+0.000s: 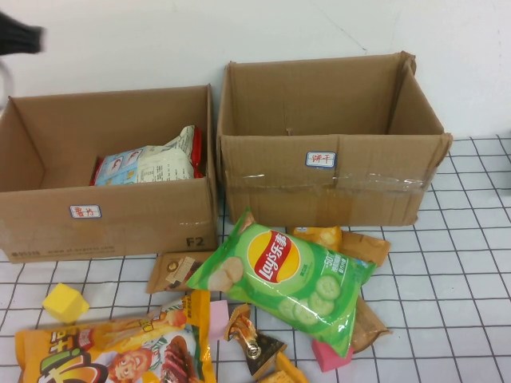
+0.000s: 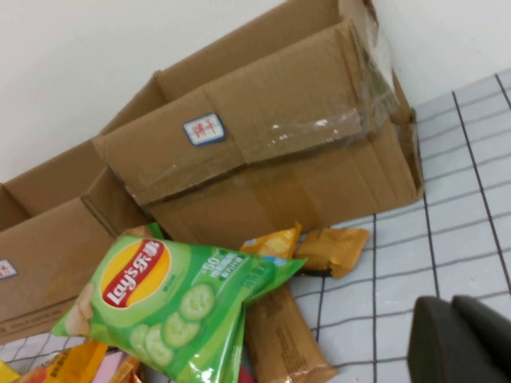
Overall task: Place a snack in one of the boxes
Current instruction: Pick up the biscuit
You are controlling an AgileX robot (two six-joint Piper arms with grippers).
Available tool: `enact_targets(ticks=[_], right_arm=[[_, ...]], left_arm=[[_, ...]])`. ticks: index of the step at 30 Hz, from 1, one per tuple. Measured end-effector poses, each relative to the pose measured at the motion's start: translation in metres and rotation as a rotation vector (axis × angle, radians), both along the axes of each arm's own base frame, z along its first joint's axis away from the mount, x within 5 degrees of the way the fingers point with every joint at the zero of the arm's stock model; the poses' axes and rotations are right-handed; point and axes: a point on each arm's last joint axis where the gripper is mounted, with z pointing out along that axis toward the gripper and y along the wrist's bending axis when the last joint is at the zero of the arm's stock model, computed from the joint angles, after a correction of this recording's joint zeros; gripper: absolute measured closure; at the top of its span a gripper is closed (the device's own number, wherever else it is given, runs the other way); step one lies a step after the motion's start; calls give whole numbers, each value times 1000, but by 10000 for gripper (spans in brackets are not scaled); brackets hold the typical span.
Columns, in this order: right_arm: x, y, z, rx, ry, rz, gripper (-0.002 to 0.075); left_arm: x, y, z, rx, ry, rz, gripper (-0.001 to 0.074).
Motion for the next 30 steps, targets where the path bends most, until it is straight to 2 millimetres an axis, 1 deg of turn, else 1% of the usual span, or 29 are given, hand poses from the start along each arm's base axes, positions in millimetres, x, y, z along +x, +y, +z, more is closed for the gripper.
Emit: enact_targets(ticks=[2,3,6,8,9,12,15,16,17,19,20,21,22,25,27,30], right_arm=[[0,1,1,-10,-16,7,725],[0,1,2,-19,-24,11,725],[0,2,3,-48,-44,32,725],[1,4,6,-81,-35,57,725],[2,5,9,-106,-29,71,725],[11,4,33,-198,-10,91,725],[27,3,66,-286,-5,129,725],[36,5,80,-325,-1,167,725],[42,6,89,-350,2,200,725],[56,10,110,-406,1,301,725],[64,13,118,-431,7,363,725],[72,15,123,-454,25,417,725],[79,17,132,-476,30,487,725],[100,22,144,-528,69,628,725],[110,30,149,-596,95,741,725],[116,48,154,-709,127,888,724]], left_arm=[[-28,6,9,3,-29,2,725],[-40,8,8,5,-32,1,728],[-86,15,4,-16,-63,-2,733],[-114,19,-8,-43,-71,-9,734],[-124,20,-13,-56,-73,-12,735],[-151,24,-37,-99,-57,-14,736],[-173,26,-53,-149,-57,-16,736],[-179,27,-58,-168,-54,-17,736],[-185,27,-63,-190,-55,-20,736],[-196,28,-71,-223,-57,-25,736],[-202,28,-76,-235,-61,-30,736],[-206,28,-80,-242,-62,-34,736],[-212,29,-84,-247,-69,-37,736],[-225,30,-93,-268,-90,-44,736],[-231,31,-98,-273,-101,-46,736],[-237,32,-102,-279,-108,-47,736]])
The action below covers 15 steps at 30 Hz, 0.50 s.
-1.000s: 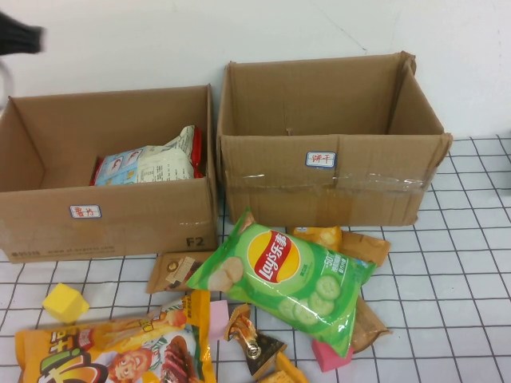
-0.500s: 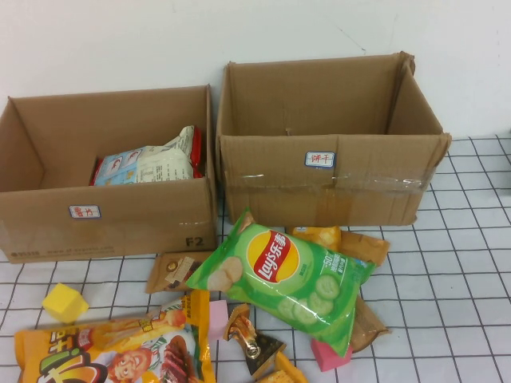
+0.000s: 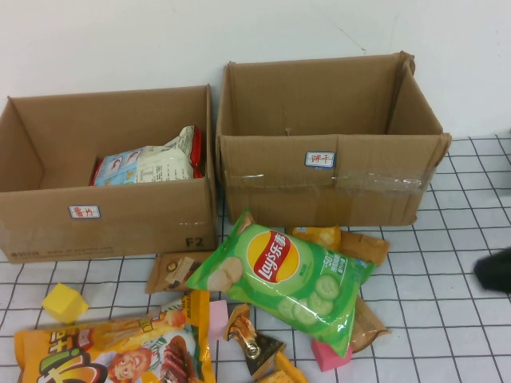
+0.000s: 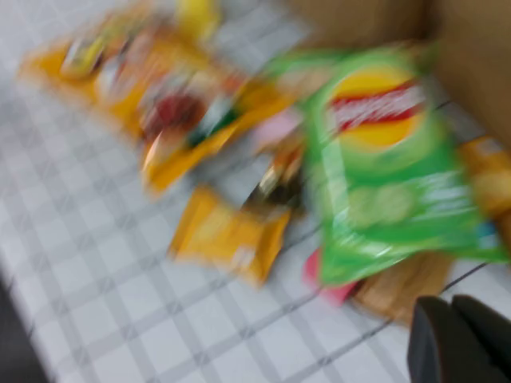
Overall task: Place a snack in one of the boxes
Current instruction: Pick up the biscuit
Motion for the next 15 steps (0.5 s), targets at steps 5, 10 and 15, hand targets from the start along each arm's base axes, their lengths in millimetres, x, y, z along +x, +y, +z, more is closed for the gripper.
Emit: enact_targets(ticks=[5,10,15], right_arm=[[2,40,-8,-264,49,221,724],[-3,81,-24,-421,54,415,723],[8,119,-45,-469,78,513,698]], left_arm=[[-3,0,-1,-3,-7,0,736],[-3,0,-2,-3,-2,0,736],[-3,1,-3,0,14,1,736]])
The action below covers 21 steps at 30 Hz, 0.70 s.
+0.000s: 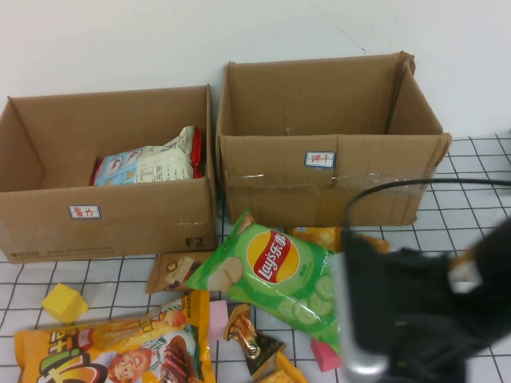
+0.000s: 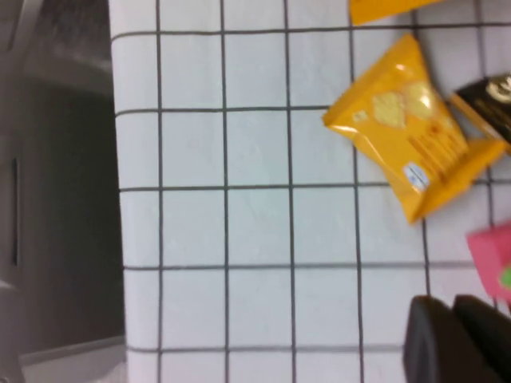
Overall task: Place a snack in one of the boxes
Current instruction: Pick up the biscuit
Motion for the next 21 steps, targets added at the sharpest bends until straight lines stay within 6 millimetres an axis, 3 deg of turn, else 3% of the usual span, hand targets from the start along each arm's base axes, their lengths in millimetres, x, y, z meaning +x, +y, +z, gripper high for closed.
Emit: enact_targets(ticks=[3,9,11,21], right_arm=[[10,19,-14,-37,12,72,610],[28,56,-55,-126,-32,262,246],[35,65,-68,-164,-68,298,184],[63,94,-111,-245,-89,346,134]], left_arm=[[0,0,-1,-1,11,-1,736],[0,0,-1,5,10,-4,736],[0,0,-1,9,10,-5,736],[0,0,-1,33,9,-14,736]])
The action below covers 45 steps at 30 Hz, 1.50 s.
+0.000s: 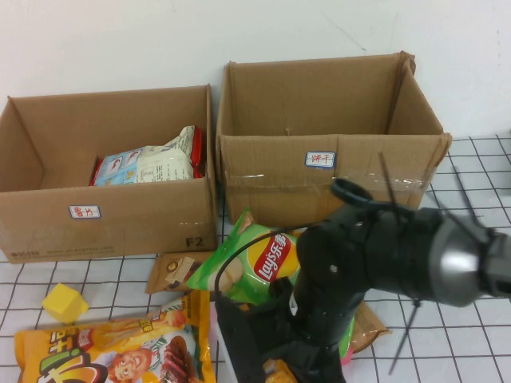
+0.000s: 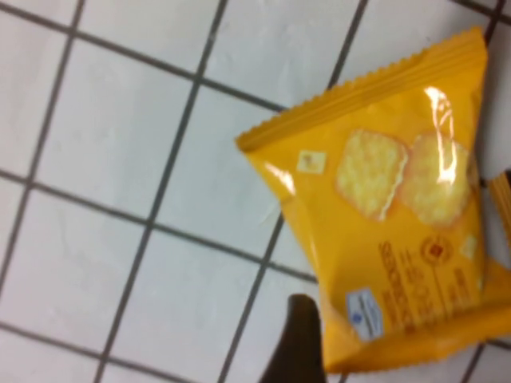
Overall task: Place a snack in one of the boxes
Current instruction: Pick up the biscuit
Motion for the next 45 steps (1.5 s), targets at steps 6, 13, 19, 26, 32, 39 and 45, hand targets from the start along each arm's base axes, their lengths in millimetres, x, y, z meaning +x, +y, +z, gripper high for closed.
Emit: enact_targets(ticks=[6,13,19,26,32,39,45], right_arm=[[2,4,-11,-17,25,45,134],[0,6,-13,-6,34,84,134],[-3,15,-32,-30,32,129,134],[-5,24,-38,-42,-42,116,252],[-4,24,-32,-48,-75,47,302],[-4,23,7,0,-103,-39,302],[0,24,55,108,-175,-161,302]], left_arm=[[0,0,0,0,0,-2,736],[0,0,0,19,-2,-6,736],[0,0,0,29,-3,-9,736],[0,0,0,33,-4,-10,736],[0,0,0,37,-4,-11,736],[0,0,0,41,-4,-12,736],[0,-1,0,29,-2,-17,737]])
